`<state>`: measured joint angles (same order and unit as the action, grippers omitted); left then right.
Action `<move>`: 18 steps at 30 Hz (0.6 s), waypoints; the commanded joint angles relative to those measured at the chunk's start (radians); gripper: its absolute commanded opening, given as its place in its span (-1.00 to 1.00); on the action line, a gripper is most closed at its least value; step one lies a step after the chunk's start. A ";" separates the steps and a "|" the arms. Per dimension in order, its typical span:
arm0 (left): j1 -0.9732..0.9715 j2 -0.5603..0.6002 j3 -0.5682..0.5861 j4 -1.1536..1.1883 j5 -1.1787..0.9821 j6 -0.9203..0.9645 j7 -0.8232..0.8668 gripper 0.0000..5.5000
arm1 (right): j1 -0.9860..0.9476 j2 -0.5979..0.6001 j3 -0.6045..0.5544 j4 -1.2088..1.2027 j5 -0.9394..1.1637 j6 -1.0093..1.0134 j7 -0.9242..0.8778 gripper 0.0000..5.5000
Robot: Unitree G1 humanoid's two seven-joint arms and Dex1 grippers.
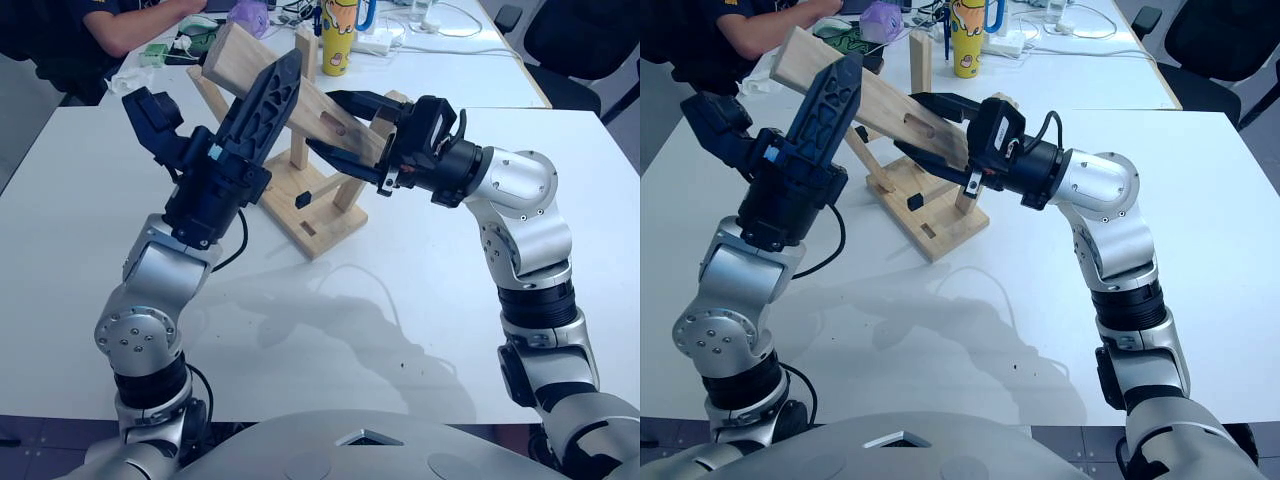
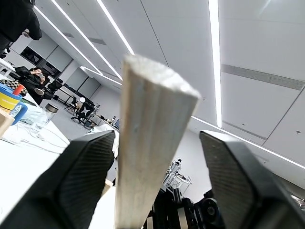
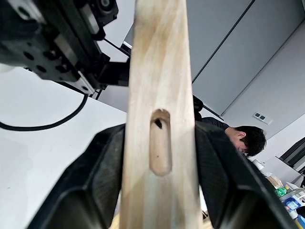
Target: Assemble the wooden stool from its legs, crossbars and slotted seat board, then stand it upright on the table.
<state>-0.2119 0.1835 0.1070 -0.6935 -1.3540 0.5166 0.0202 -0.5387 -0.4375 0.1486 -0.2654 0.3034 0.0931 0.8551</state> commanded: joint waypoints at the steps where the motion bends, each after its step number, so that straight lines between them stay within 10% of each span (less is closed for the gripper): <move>1: 0.001 0.014 -0.014 -0.011 -0.002 -0.002 0.009 -0.04 | 0.009 0.002 -0.011 -0.025 0.015 0.028 -0.014 -0.25; 10: 0.007 0.010 -0.014 0.003 0.025 -0.032 0.039 -0.56 | 0.013 -0.004 -0.009 -0.043 0.026 0.054 -0.009 -0.25; 18: 0.023 0.010 0.005 0.042 0.076 -0.048 0.044 -0.60 | -0.025 0.002 -0.044 -0.050 0.101 0.156 -0.013 -0.25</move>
<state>-0.1989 0.1925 0.0961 -0.6731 -1.2979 0.4872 0.0569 -0.5316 -0.4364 0.1395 -0.3065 0.3532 0.2119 0.8432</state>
